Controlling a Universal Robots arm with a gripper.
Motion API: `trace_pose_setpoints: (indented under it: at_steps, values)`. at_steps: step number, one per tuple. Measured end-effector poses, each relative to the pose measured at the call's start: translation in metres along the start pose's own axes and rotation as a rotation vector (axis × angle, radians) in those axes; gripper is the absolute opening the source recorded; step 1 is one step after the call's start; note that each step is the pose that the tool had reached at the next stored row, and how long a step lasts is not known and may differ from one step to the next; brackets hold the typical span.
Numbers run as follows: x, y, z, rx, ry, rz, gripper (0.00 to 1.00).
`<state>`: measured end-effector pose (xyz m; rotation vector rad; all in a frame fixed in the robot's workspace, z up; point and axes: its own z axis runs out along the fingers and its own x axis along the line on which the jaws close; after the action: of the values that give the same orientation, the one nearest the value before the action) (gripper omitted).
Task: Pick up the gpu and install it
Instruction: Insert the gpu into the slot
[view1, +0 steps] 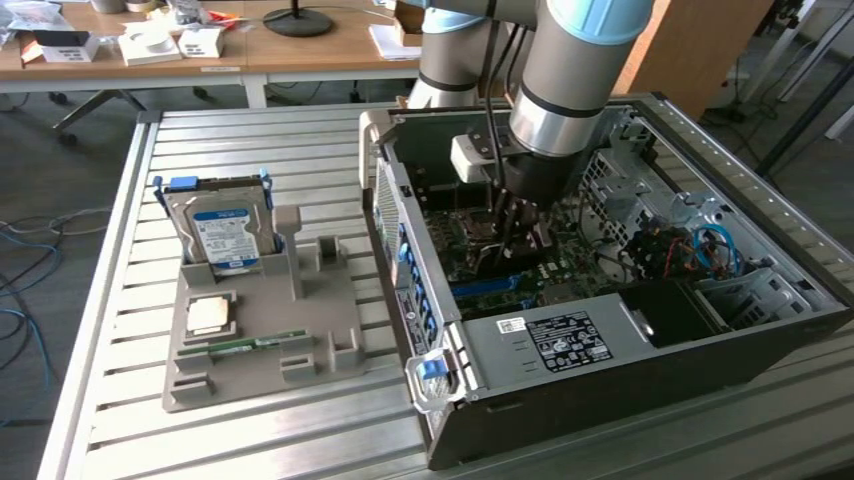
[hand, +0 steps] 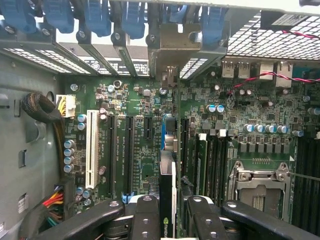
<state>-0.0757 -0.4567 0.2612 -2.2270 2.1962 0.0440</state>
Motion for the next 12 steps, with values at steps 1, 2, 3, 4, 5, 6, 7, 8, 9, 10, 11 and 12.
trace_pose_setpoints:
  at_steps: [1,2,3,4,5,6,7,8,9,10,11,12]
  values:
    - [0.0000,0.0000,0.0000,0.0000,0.0000,0.000,0.26]
    - [0.0000,0.0000,0.0000,0.0000,-0.0001,0.000,0.26]
    - [-0.0001,0.0000,-0.0019,0.0000,0.0000,0.000,0.26]
    - [-0.0001,0.0001,-0.0031,0.0000,-0.0001,0.000,0.26]
    - [-0.0001,0.0001,-0.0031,0.0000,0.0000,0.000,0.26]
    - [-0.0001,0.0000,-0.0032,0.0000,0.0000,0.000,0.26]
    - [-0.0001,0.0000,-0.0032,0.0000,0.0000,0.000,0.26]
    - [-0.0001,0.0000,-0.0031,0.0000,0.0000,0.000,0.26]
    - [-0.0001,0.0000,-0.0031,0.0000,-0.0001,0.000,0.26]
    - [0.0002,0.0001,-0.0032,-0.0001,0.0001,0.000,0.26]
    - [0.0007,0.0001,-0.0032,-0.0001,0.0001,0.000,0.26]
    - [0.0012,0.0001,-0.0032,-0.0001,0.0001,0.001,0.26]
